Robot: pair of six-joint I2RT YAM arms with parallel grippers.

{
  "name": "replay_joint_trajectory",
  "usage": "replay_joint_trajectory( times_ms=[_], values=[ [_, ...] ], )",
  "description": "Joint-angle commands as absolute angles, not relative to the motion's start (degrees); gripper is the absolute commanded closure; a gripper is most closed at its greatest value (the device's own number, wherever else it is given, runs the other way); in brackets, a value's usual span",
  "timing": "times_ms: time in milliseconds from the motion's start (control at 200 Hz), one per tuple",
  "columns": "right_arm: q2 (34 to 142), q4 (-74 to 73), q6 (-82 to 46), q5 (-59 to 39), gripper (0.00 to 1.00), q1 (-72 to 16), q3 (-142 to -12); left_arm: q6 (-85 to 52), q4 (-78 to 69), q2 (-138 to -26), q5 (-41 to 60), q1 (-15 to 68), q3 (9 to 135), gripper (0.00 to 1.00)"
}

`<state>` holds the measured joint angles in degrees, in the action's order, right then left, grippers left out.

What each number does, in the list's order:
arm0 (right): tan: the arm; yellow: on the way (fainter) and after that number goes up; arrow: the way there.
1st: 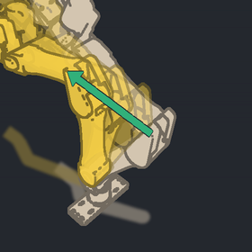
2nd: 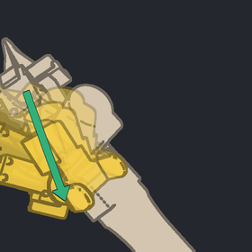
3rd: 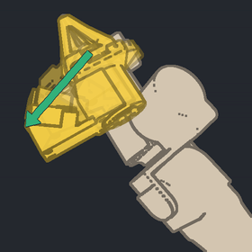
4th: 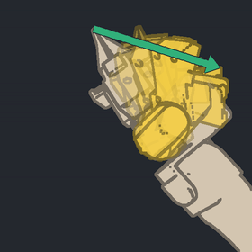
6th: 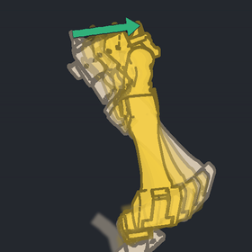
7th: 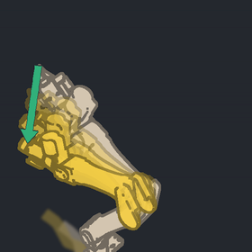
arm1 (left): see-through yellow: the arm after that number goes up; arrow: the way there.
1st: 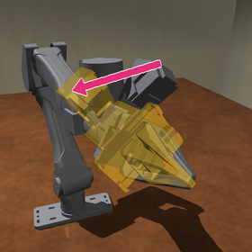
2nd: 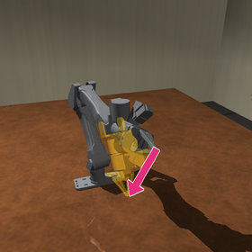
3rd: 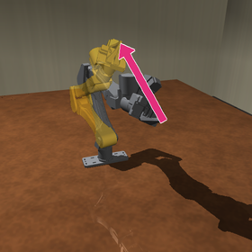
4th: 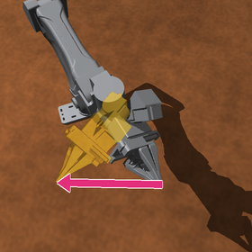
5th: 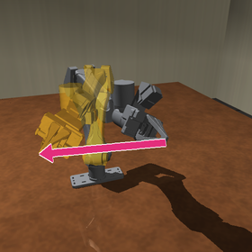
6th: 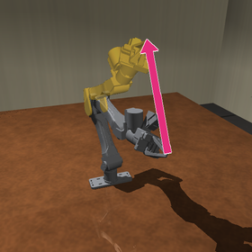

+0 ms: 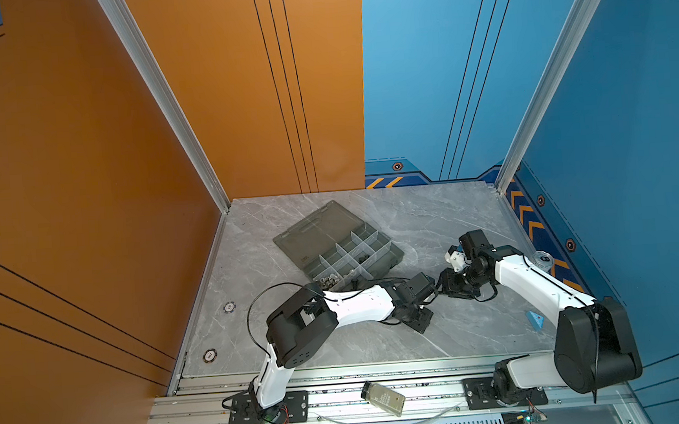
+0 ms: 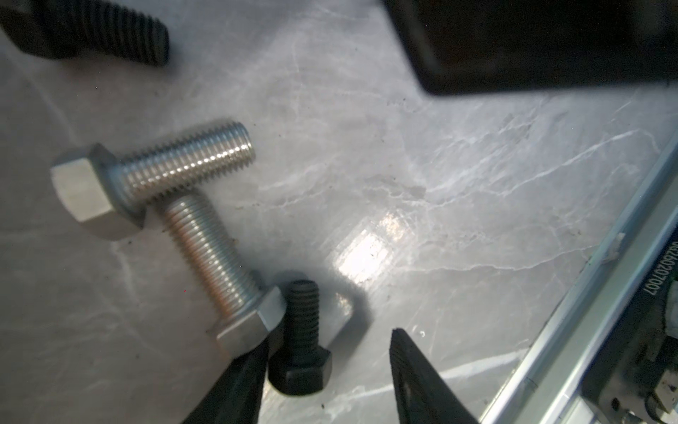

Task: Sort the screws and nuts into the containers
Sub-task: 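Lower the left gripper onto the last black bolt and close it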

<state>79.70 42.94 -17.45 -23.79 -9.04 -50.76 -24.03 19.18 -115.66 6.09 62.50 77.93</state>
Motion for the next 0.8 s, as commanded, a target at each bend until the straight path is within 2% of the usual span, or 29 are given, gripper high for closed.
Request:
replay_joint_trajectory(
  times_ms=[0,275,411,496,666,796],
  values=[
    [78.0,43.5,-17.6,-23.0,0.48,-8.6,-50.1,-24.4,22.7,-117.1,4.9,61.9,79.2,0.49],
    [77.6,43.5,-17.7,-22.9,0.48,-8.2,-50.0,-24.4,23.8,-118.3,4.9,62.0,80.2,0.59],
    [77.7,43.5,-17.8,-23.0,0.48,-8.1,-49.9,-24.6,24.1,-118.6,4.3,62.0,80.5,0.77],
    [77.5,43.5,-17.8,-23.0,0.48,-7.9,-50.0,-24.6,24.7,-118.9,3.8,62.1,80.8,0.79],
    [77.6,43.5,-17.8,-22.9,0.48,-7.6,-50.2,-24.7,25.0,-119.0,3.5,62.0,80.9,1.00],
    [77.6,43.6,-17.9,-23.1,0.48,-7.4,-50.4,-24.8,24.9,-117.6,2.4,61.8,80.4,1.00]
  ],
)
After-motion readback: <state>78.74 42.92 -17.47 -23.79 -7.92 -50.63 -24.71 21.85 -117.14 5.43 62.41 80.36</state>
